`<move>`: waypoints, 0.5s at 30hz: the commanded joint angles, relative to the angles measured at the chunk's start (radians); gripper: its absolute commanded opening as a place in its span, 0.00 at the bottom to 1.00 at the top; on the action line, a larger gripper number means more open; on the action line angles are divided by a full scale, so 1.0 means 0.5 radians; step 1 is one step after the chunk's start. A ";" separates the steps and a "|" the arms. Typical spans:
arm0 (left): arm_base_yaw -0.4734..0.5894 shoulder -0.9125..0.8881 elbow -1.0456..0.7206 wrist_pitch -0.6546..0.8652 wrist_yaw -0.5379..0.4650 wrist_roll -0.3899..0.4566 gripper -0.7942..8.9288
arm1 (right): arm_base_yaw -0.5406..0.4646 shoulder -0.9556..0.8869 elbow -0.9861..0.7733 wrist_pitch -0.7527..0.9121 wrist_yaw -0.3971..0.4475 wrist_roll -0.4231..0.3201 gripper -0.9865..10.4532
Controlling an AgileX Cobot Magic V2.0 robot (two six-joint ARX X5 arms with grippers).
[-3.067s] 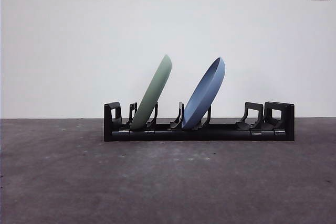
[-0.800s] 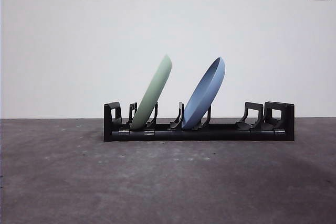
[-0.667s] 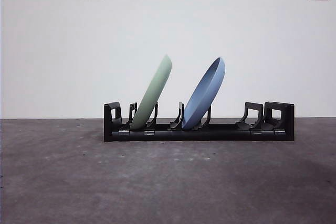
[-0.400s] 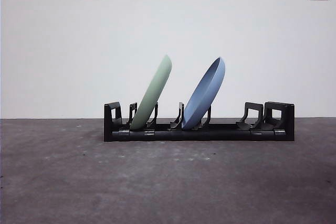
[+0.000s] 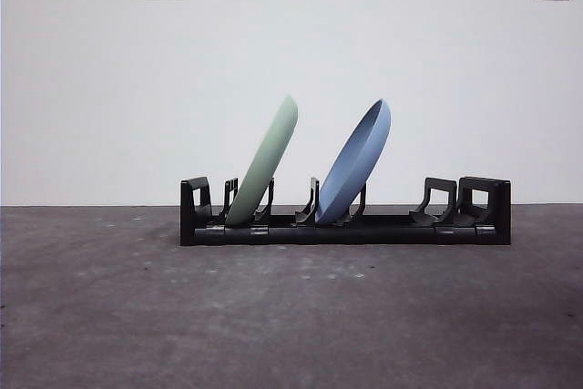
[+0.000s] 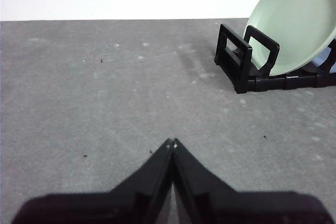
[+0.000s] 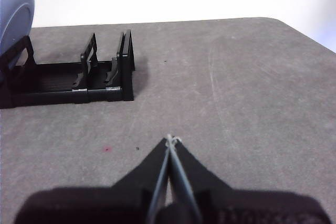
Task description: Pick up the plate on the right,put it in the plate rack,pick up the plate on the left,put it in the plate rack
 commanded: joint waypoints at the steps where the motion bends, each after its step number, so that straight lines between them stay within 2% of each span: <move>1: 0.002 0.003 -0.021 0.011 0.005 -0.013 0.08 | -0.001 -0.003 -0.018 0.007 -0.005 0.021 0.09; 15: 0.002 0.015 -0.021 0.011 0.005 -0.013 0.08 | -0.001 -0.003 -0.018 0.007 -0.005 0.021 0.09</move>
